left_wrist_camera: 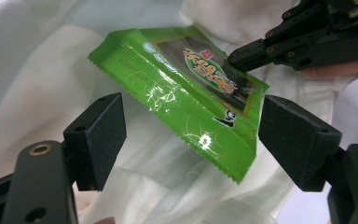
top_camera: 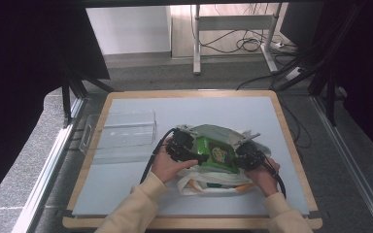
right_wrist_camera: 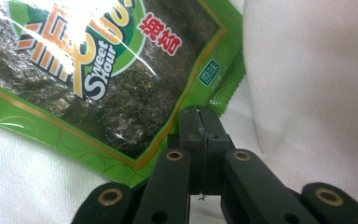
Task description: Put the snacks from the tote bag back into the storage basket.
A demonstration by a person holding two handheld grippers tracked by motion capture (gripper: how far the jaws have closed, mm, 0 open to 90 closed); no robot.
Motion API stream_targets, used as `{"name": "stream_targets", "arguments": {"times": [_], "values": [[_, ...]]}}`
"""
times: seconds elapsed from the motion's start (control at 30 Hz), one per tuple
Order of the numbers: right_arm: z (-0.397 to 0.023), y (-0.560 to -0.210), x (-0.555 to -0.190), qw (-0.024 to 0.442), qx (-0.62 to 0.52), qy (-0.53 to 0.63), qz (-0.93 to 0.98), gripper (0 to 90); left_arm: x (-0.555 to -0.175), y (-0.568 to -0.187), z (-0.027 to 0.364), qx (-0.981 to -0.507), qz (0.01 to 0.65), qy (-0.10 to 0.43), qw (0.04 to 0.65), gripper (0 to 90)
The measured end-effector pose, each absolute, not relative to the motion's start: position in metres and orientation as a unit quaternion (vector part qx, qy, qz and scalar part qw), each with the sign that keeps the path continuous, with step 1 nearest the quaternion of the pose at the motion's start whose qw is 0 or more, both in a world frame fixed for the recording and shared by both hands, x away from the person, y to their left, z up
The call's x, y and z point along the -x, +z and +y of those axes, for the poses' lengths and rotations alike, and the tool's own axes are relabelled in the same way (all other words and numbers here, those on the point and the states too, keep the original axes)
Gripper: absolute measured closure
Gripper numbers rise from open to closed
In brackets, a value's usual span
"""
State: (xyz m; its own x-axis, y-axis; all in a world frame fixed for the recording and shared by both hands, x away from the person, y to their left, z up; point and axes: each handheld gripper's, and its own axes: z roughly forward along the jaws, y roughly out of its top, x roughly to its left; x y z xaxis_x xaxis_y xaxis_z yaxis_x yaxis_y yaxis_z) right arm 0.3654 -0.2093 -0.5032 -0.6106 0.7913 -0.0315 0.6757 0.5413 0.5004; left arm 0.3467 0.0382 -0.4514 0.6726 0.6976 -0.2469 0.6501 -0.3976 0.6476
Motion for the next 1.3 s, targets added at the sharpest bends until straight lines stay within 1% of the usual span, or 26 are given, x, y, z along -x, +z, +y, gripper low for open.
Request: {"name": "stream_targets", "arguments": {"times": [0.83,1.03,1.07,1.13,1.3], "values": [[-0.209,-0.504,-0.364,0.137,-0.415,0.227,0.87,90.0,-0.365,-0.47,0.004,-0.846,0.419,0.007,0.329,24.7],[-0.209,-0.504,-0.364,0.137,-0.414,0.227,0.871,90.0,-0.371,-0.478,-0.009,-0.848,0.426,-0.014,0.315,30.2],[-0.209,-0.504,-0.364,0.137,-0.414,0.228,0.871,89.9,-0.372,-0.479,-0.011,-0.848,0.427,-0.018,0.314,33.2],[-0.209,-0.504,-0.364,0.137,-0.414,0.228,0.871,90.0,-0.373,-0.479,-0.012,-0.847,0.433,-0.021,0.309,34.4],[-0.21,-0.505,-0.363,0.137,-0.413,0.231,0.87,89.9,-0.378,-0.48,-0.007,-0.838,0.445,-0.041,0.312,47.9]]}}
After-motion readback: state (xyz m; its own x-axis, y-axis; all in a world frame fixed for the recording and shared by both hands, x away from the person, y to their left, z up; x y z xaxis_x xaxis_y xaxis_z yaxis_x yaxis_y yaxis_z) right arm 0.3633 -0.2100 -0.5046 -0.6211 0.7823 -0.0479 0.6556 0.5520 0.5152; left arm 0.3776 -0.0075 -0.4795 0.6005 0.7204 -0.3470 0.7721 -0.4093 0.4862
